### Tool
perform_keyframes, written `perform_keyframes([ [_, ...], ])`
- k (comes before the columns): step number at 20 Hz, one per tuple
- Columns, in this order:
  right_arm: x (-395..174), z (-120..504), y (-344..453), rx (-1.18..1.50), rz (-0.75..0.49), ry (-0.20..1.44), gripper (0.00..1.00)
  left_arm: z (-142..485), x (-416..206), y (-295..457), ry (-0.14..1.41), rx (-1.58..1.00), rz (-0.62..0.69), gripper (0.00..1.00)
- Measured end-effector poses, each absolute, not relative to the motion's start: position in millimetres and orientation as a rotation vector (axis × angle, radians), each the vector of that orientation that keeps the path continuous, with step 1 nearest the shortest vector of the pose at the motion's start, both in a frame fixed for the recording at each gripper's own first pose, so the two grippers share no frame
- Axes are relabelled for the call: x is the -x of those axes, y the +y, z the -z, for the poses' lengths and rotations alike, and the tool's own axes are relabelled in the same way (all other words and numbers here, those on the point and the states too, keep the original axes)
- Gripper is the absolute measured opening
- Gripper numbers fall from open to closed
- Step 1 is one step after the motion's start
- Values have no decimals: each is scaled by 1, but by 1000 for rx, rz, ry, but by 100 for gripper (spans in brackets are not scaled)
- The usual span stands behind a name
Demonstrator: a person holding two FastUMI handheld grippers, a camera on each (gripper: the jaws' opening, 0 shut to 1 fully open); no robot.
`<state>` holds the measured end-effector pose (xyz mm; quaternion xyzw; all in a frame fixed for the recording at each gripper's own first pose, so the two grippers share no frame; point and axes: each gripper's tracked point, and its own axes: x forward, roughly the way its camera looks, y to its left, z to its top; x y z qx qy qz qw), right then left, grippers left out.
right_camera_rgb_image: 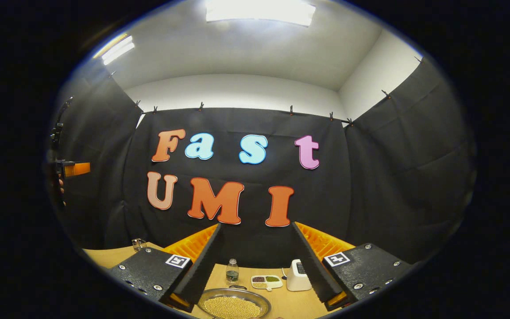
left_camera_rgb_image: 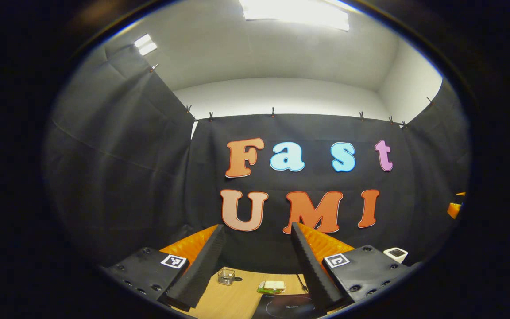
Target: First push the handle of the pot to place it horizontally, then grasp the pot with both hands and set it on the induction cooktop.
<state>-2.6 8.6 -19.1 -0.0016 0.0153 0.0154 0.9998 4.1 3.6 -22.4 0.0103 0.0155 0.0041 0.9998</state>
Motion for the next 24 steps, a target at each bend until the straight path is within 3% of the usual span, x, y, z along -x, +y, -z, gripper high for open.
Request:
perform_keyframes([
  [7, 0, 97, 38, 5, -135, 253, 97, 34, -1, 1, 33, -32, -5, 97],
  [15, 7, 187, 74, 0, -249, 515, 90, 40, 1, 9, 38, -35, -14, 97],
  [24, 33, 282, 120, -86, -383, 837, 60, 56, -3, 12, 74, -56, -25, 97],
])
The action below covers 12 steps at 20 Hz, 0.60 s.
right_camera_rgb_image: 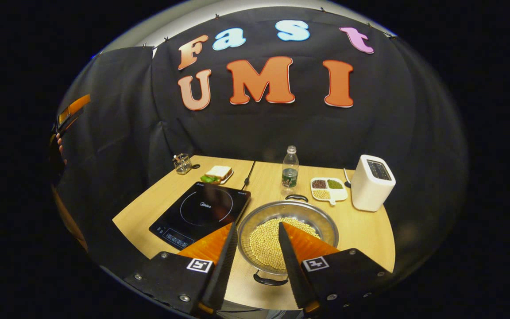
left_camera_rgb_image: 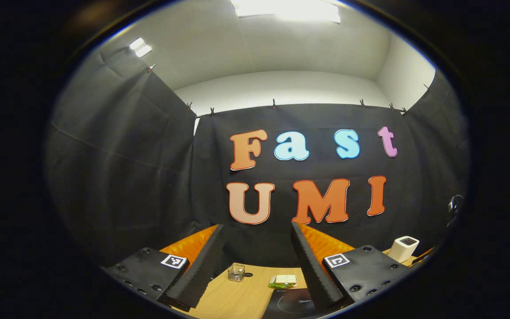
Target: First push the handle of the pot to place it horizontally, then grasp the pot with both hands and set it on the induction cooktop.
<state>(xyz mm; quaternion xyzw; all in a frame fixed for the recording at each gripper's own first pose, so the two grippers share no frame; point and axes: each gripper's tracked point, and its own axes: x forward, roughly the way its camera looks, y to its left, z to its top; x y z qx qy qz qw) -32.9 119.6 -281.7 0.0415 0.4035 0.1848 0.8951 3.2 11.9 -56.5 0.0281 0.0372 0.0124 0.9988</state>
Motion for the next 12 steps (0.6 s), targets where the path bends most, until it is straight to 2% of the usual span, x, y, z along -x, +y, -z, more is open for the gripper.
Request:
perform_keyframes([
  [1, 36, 293, 121, -98, -378, 879, 57, 58, -4, 12, 75, -55, -27, 97],
  [6, 56, 335, 136, -169, -387, 1050, 27, 65, -5, 18, 82, -64, -45, 97],
  [8, 62, 348, 139, -182, -378, 1113, 19, 67, -6, 20, 89, -69, -51, 97],
  [12, 74, 369, 151, -216, -380, 1218, 11, 74, -9, 27, 98, -66, -62, 97],
])
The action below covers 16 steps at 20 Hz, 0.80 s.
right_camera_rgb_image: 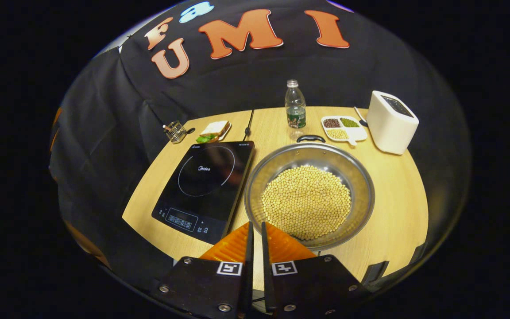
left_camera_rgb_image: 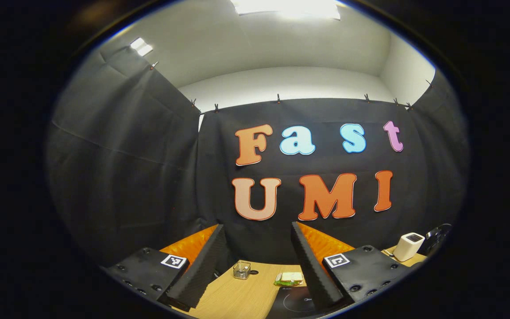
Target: First push the handle of the pot to place it horizontally, then grasp the pot with both hands and set it on the induction cooktop.
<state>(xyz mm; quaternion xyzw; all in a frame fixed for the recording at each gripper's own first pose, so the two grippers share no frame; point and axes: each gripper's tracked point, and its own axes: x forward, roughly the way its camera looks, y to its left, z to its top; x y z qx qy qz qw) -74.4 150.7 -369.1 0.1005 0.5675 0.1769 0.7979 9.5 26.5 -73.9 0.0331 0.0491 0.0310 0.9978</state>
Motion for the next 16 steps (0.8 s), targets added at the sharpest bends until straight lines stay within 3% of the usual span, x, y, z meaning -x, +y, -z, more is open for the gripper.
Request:
perform_keyframes([
  [5, 96, 397, 168, -219, -419, 1338, 0, 83, -17, 31, 112, -64, -69, 97],
  [16, 121, 447, 170, -193, -390, 1478, 0, 91, -27, 26, 124, -82, -63, 97],
])
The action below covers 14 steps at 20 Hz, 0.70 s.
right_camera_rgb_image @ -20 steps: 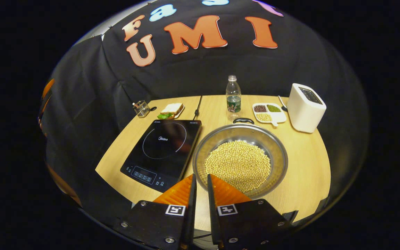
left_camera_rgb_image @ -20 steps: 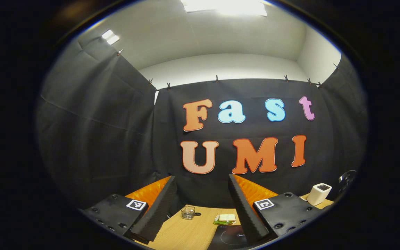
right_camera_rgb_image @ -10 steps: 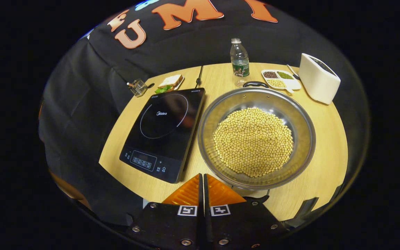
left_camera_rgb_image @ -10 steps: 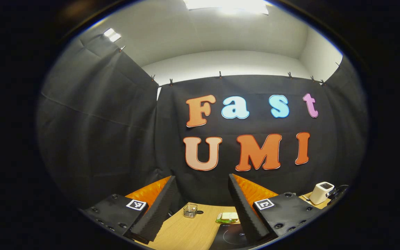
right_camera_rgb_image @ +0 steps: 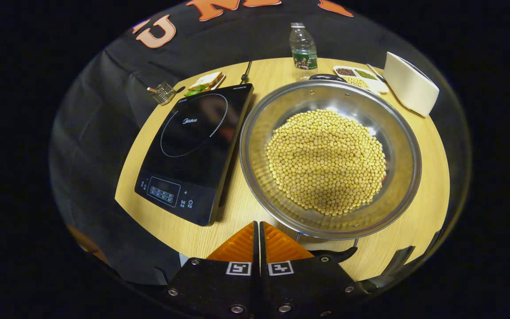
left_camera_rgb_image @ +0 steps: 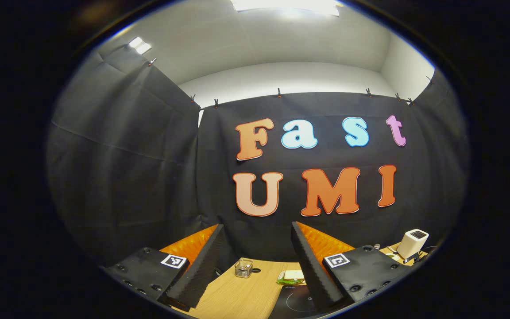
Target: First push the handle of the pot to place it horizontally, then grasp the pot with both hands and set it on the induction cooktop.
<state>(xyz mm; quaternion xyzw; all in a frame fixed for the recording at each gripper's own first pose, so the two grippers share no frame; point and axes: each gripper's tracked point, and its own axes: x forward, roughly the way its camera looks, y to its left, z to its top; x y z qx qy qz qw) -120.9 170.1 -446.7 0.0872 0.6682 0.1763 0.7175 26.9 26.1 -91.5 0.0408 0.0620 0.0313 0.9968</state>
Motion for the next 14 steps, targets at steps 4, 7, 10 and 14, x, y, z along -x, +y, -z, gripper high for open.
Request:
perform_keyframes([
  [4, 129, 456, 164, -194, -375, 1501, 0, 92, -27, 16, 120, -84, -49, 98],
  [7, 132, 458, 160, -223, -373, 1514, 0, 93, -28, 8, 120, -85, -40, 98],
  [10, 134, 460, 150, -227, -361, 1520, 0, 95, -32, 0, 127, -86, -29, 98],
  [14, 130, 464, 125, -201, -320, 1515, 0, 96, -37, -12, 134, -86, -11, 98],
])
